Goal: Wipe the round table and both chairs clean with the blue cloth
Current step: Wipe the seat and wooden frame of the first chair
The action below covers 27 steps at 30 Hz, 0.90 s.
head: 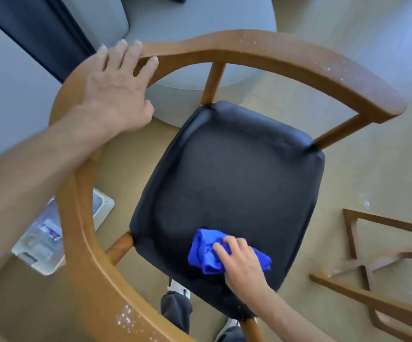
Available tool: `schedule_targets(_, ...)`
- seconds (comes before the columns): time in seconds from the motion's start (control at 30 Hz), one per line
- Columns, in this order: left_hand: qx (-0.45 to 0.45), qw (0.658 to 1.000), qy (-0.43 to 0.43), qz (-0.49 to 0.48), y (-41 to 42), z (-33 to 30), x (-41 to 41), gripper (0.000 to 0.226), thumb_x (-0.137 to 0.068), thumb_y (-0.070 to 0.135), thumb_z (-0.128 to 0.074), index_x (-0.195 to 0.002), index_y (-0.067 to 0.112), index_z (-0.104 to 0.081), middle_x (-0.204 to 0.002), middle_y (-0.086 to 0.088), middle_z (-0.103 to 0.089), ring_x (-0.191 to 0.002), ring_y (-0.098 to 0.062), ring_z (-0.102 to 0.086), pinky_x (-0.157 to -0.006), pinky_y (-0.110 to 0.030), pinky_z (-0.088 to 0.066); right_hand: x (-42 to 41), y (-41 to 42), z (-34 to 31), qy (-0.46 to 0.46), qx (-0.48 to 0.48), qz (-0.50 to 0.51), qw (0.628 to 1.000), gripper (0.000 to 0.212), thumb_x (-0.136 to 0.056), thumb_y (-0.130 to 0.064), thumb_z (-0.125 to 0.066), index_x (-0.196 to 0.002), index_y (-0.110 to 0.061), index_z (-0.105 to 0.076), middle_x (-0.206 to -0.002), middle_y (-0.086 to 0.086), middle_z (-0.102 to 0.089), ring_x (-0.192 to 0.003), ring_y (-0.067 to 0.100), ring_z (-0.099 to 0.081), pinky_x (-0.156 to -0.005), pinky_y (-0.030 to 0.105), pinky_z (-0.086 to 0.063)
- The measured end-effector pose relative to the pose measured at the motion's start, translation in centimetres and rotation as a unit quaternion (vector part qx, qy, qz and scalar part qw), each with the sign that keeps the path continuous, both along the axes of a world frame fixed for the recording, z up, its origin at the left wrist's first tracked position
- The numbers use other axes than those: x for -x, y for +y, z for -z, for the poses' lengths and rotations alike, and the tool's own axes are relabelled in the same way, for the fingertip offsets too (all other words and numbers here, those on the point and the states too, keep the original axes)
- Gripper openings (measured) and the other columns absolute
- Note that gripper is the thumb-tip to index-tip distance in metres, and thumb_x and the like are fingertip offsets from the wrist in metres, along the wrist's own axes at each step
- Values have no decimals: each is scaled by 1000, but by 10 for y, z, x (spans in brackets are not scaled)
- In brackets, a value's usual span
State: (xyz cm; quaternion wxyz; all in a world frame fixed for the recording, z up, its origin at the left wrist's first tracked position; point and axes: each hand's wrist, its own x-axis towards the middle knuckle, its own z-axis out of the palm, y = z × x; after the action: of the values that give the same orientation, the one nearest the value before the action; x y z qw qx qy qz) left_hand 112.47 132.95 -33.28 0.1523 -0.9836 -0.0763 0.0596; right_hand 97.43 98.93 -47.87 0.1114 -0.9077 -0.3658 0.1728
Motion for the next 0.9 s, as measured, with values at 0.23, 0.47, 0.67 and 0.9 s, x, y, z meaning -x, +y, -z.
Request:
schedule_targets(0.23,32,996,-4,-85,-5,-17,67,71,-90,34,-49,-151,21,-15,-159,-10,4,-146,-32,2,-118,-52,-11,-27,-14,-26,54,88,-201,974,53,-36,-18,-80,-85,-33,-68,-81,-8,-61,-59,14,-55,-45,19,-44)
schedule_targets(0.47,84,993,3,-88,-1,-1,107,77,-91,36,-45,-153,26,0,-155,-9,32,-142,-29,29,-119,-49,7,-126,92,-12,-49,18,33,998,49,-82,1,-47,-129,-16,-46,-127,7,-44,-101,28,-44,-76,36,-45)
schedule_targets(0.67,39,995,-51,-71,-6,25,110,80,-84,38,-44,-154,26,-5,-156,-15,27,-143,-35,24,-117,-55,5,-82,164,9,-61,24,6,998,38,-81,-3,-52,-118,-15,-50,-117,9,-48,-92,29,-49,-67,35,-43)
schedule_targets(0.9,36,993,-68,-85,-8,21,108,80,-81,34,-44,-153,26,-10,-158,-15,20,-145,-35,17,-118,-54,3,59,30,-3,27,111,-443,889,32,-39,-49,-81,-61,-34,-64,-68,-12,-58,-58,12,-53,-51,21,-42)
